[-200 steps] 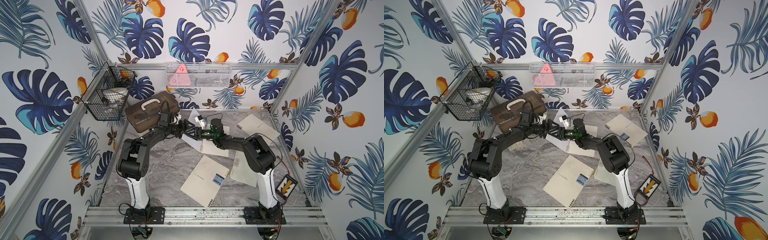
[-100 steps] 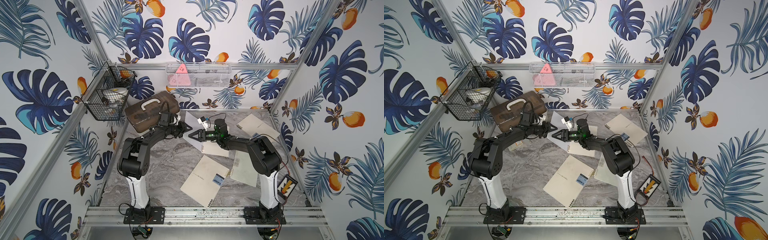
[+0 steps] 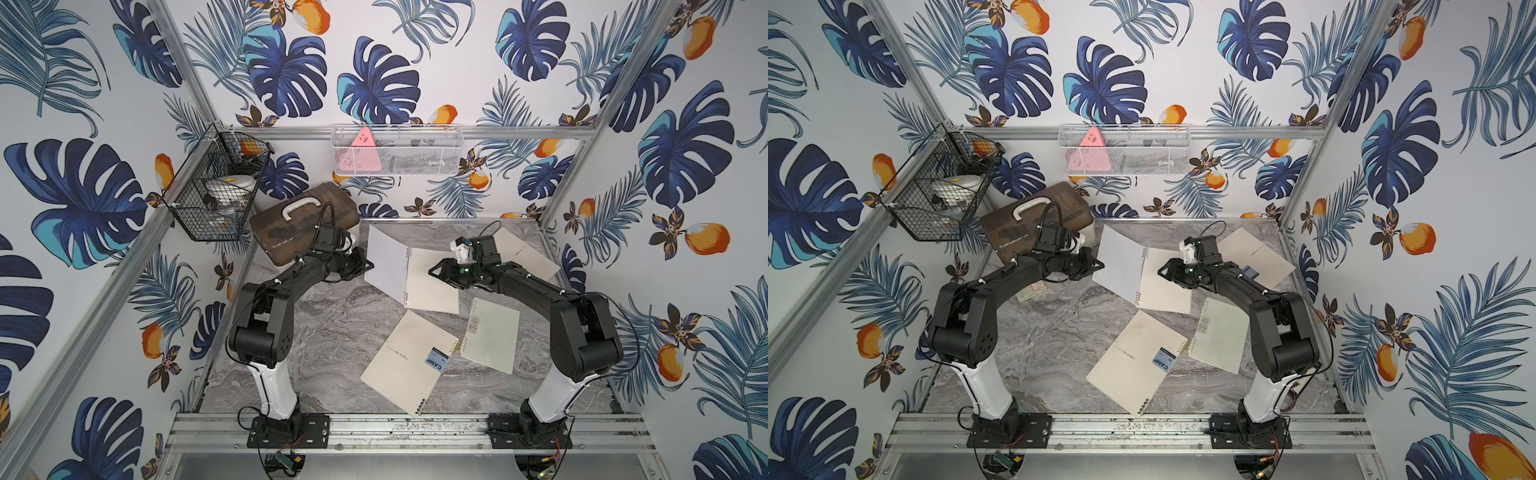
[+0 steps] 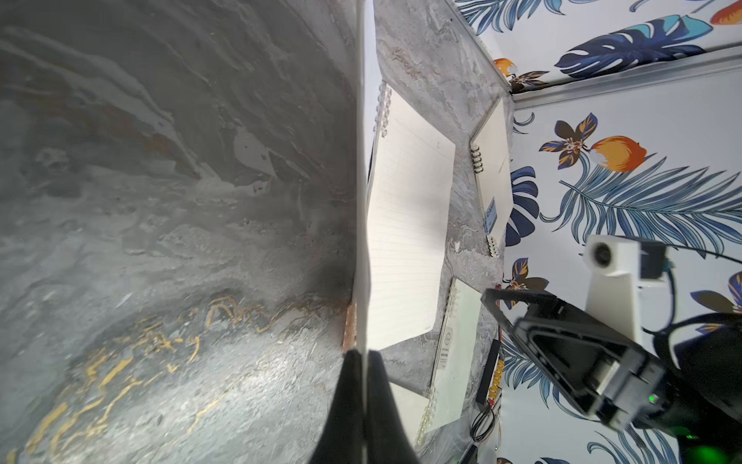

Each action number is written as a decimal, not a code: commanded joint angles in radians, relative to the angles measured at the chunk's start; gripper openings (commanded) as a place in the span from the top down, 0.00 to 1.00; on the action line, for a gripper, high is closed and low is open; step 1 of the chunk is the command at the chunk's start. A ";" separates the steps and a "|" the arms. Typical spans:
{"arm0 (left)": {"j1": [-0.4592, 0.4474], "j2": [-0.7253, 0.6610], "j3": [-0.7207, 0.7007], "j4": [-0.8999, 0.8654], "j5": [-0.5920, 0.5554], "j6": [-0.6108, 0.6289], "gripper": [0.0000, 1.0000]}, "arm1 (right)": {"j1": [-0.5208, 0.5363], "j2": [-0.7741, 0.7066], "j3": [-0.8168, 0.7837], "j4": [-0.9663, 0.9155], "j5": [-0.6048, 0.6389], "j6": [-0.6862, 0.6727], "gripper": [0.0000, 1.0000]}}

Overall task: Tear off pages from different notebooks
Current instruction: Tear off the paper from the notebook.

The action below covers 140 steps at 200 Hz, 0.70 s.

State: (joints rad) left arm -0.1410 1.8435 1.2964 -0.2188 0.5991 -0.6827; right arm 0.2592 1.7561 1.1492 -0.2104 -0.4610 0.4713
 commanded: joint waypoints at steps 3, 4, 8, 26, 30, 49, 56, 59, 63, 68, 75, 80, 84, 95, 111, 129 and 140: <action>0.001 -0.022 -0.021 0.032 -0.015 -0.013 1.00 | -0.026 0.003 -0.005 -0.142 0.095 -0.038 0.42; 0.001 -0.022 -0.021 0.033 -0.015 -0.014 1.00 | -0.026 0.005 -0.006 -0.143 0.095 -0.038 0.42; 0.001 -0.023 -0.024 0.033 -0.017 -0.015 1.00 | -0.027 0.012 -0.005 -0.148 0.100 -0.040 0.43; 0.000 -0.036 -0.037 0.036 -0.030 -0.024 1.00 | -0.032 0.047 0.018 -0.165 0.133 -0.049 0.44; 0.000 -0.043 -0.042 0.036 -0.035 -0.026 1.00 | -0.034 0.055 0.024 -0.172 0.146 -0.051 0.44; 0.000 -0.078 -0.068 0.039 -0.074 -0.044 1.00 | -0.041 0.089 0.050 -0.193 0.178 -0.057 0.45; 0.000 -0.091 -0.078 0.041 -0.088 -0.054 1.00 | -0.043 0.097 0.057 -0.204 0.185 -0.059 0.45; -0.001 -0.097 -0.083 0.043 -0.094 -0.059 1.00 | -0.044 0.100 0.059 -0.210 0.188 -0.060 0.45; -0.002 -0.106 -0.090 0.048 -0.099 -0.065 1.00 | -0.044 0.100 0.059 -0.213 0.193 -0.060 0.45; -0.004 -0.114 -0.098 0.053 -0.109 -0.073 1.00 | -0.045 0.099 0.055 -0.211 0.196 -0.061 0.45; -0.007 -0.125 -0.108 0.058 -0.126 -0.080 1.00 | -0.046 0.096 0.047 -0.203 0.191 -0.060 0.45; -0.011 -0.132 -0.113 0.062 -0.135 -0.085 1.00 | -0.046 0.095 0.042 -0.195 0.182 -0.060 0.45; -0.013 -0.136 -0.118 0.066 -0.142 -0.089 1.00 | -0.046 0.095 0.040 -0.191 0.176 -0.061 0.45; -0.023 -0.141 -0.128 0.081 -0.148 -0.103 1.00 | -0.046 0.106 0.044 -0.185 0.158 -0.061 0.45; -0.036 -0.139 -0.137 0.105 -0.144 -0.120 1.00 | -0.046 0.127 0.053 -0.176 0.132 -0.063 0.46; -0.048 -0.136 -0.139 0.104 -0.151 -0.122 1.00 | -0.045 0.139 0.062 -0.154 0.111 -0.057 0.50; -0.049 -0.138 -0.145 0.116 -0.148 -0.127 1.00 | -0.044 0.151 0.074 -0.152 0.104 -0.056 0.50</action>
State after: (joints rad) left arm -0.1841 1.7115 1.1599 -0.1562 0.4675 -0.7872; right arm 0.2142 1.8904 1.1995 -0.3855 -0.3260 0.4229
